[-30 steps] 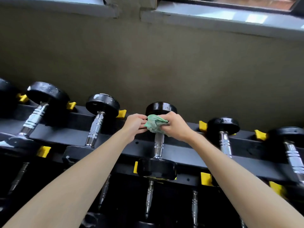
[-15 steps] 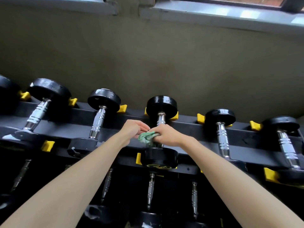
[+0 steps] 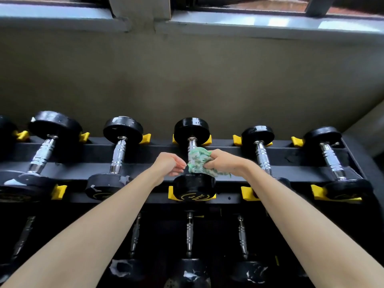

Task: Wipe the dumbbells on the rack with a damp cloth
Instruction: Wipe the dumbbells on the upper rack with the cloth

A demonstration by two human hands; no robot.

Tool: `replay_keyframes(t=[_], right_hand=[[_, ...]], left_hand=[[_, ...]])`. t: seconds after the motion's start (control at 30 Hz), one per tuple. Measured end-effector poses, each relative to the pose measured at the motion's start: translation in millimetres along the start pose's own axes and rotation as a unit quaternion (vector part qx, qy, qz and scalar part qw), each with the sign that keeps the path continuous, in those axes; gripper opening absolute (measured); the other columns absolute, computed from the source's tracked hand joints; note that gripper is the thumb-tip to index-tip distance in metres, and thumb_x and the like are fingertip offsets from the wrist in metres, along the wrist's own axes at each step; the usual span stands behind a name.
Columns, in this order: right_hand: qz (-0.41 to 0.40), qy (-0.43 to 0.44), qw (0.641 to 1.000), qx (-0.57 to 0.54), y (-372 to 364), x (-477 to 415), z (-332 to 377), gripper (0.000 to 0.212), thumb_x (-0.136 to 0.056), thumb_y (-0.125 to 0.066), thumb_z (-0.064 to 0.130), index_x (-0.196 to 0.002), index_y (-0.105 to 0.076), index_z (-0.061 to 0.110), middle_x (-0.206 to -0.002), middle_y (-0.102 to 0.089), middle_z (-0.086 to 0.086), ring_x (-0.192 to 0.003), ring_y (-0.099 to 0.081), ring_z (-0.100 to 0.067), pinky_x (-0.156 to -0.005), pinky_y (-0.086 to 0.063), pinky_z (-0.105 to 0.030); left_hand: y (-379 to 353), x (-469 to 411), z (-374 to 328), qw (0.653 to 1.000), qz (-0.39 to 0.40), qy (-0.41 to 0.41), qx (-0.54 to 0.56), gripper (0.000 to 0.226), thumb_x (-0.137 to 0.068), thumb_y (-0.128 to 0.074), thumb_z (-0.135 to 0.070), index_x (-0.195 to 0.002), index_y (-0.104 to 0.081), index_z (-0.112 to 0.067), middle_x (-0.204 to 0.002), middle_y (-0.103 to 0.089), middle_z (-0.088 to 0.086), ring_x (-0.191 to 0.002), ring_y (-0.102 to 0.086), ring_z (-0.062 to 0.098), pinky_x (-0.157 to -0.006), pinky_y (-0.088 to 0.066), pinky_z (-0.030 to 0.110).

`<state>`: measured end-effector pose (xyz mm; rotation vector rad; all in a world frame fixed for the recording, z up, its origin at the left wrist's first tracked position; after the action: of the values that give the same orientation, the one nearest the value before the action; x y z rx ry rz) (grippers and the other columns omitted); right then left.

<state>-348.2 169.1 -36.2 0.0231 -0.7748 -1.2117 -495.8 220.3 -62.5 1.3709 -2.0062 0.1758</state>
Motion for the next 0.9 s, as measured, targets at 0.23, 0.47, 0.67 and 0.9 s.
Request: replay_keyframes(t=[0.23, 0.47, 0.67, 0.9], right_hand=[[-0.177, -0.037, 0.940, -0.290, 28, 48, -44, 0.010, -0.092, -0.052, 0.003, -0.091, -0.061, 0.008, -0.087, -0.067, -0.006, -0.075, -0.064, -0.018, -0.072, -0.050, -0.031], [-0.304, -0.168, 0.859, -0.376, 1, 44, -111, 0.027, -0.090, -0.051, -0.001, -0.116, -0.055, -0.003, -0.092, -0.063, -0.012, -0.077, -0.060, -0.023, -0.057, -0.046, -0.028], [-0.313, -0.150, 0.832, -0.432, -28, 37, -81, 0.020, -0.093, -0.048, -0.001, -0.112, -0.050, 0.004, -0.091, -0.059, -0.012, -0.070, -0.055, -0.019, -0.057, -0.043, -0.029], [-0.294, -0.026, 0.920, -0.260, -49, 42, 6, 0.022, -0.081, -0.049, -0.001, -0.085, -0.061, 0.017, -0.091, -0.066, -0.008, -0.086, -0.061, -0.022, -0.075, -0.050, -0.034]], left_hand=[[-14, 10, -7, 0.992, 0.013, -0.064, -0.109, 0.041, -0.083, -0.034, 0.012, -0.063, -0.061, -0.010, -0.069, -0.059, 0.006, -0.067, -0.055, 0.014, -0.058, -0.046, 0.015], [-9, 13, -5, 0.984, 0.006, -0.103, -0.148, 0.038, -0.078, -0.040, 0.007, -0.058, -0.064, -0.015, -0.077, -0.064, 0.006, -0.080, -0.057, 0.020, -0.074, -0.048, 0.027], [-2, 12, 4, 0.989, 0.016, -0.094, -0.112, 0.041, -0.078, -0.038, 0.008, -0.059, -0.066, -0.015, -0.080, -0.067, 0.008, -0.088, -0.062, 0.026, -0.084, -0.052, 0.037], [-1, 22, 6, 0.995, 0.037, -0.086, -0.037, 0.034, -0.085, -0.032, 0.010, -0.087, -0.062, -0.007, -0.083, -0.063, 0.012, -0.066, -0.060, 0.011, -0.067, -0.050, 0.025]])
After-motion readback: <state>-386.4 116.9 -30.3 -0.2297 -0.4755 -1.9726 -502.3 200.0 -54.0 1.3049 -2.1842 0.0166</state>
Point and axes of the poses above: each hand's wrist, its own x-axis away from the middle knuckle, its own y-axis out of the back of the hand, z = x × y, the point moved 7 cm from there along -x, towards the middle knuckle
